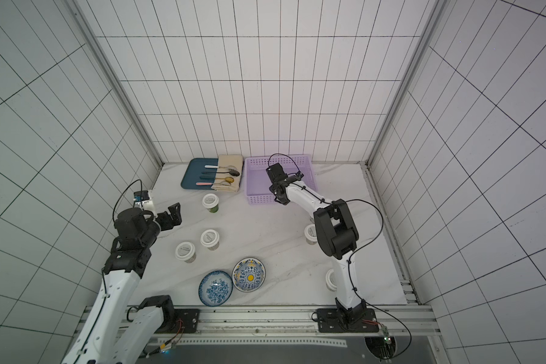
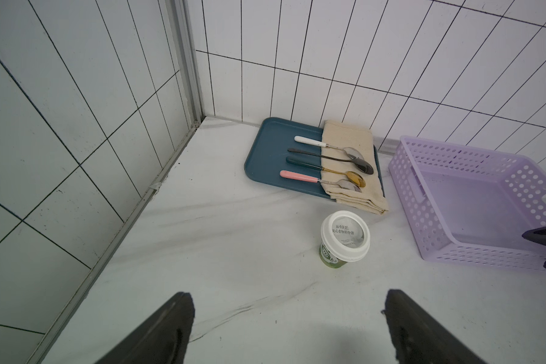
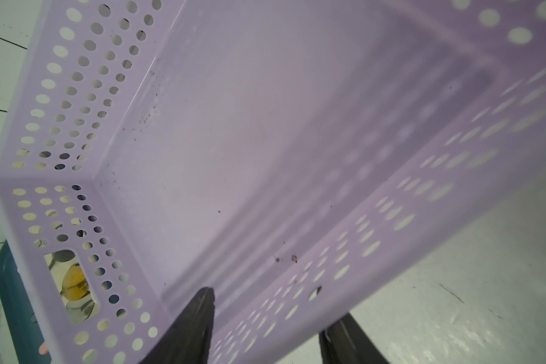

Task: Put the yogurt in the basket
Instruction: Pick up the basket from the center of the board.

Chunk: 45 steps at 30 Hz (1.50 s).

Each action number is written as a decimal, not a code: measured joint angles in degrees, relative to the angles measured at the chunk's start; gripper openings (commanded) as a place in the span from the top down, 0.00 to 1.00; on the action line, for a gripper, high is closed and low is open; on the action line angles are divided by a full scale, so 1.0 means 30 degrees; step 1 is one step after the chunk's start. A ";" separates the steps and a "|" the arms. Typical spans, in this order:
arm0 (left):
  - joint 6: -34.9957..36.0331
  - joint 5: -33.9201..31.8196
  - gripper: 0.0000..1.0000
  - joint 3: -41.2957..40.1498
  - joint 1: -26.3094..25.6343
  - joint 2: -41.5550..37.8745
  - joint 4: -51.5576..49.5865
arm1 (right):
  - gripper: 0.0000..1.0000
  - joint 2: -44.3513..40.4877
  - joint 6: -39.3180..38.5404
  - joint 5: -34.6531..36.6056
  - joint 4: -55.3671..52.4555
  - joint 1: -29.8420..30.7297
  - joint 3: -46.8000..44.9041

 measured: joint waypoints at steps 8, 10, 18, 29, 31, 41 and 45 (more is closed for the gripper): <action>0.0015 0.0051 0.02 -0.0073 -0.0015 -0.0036 0.0080 | 0.72 -0.0270 -0.0153 0.0393 0.0437 -0.0007 -0.0634; 0.0015 0.0051 0.02 -0.0073 -0.0015 -0.0036 0.0066 | 0.76 -0.0437 -0.0015 0.0488 0.0729 -0.0015 -0.0918; 0.0022 0.0029 0.02 -0.0073 -0.0080 -0.0102 0.0087 | 0.89 -0.1814 -0.0080 0.1027 0.1093 -0.0488 -0.2229; 0.0007 0.0124 0.02 -0.0095 -0.0058 -0.0102 0.0197 | 0.93 -0.5027 -0.3060 0.1180 0.1093 -0.1122 -0.4160; 0.0015 0.0124 0.02 -0.0095 -0.0051 -0.0102 0.0189 | 0.94 -0.5377 -0.3927 0.0911 0.1144 -0.1188 -0.4277; 0.0007 0.0044 0.02 -0.0095 0.0036 -0.0095 0.0197 | 0.99 -0.6849 -0.9355 -0.2871 0.0204 -0.2448 -0.4830; 0.0007 0.0044 0.02 -0.0095 0.0058 -0.0080 0.0182 | 1.00 -0.6849 -1.1198 -0.4699 -0.0612 -0.3118 -0.4830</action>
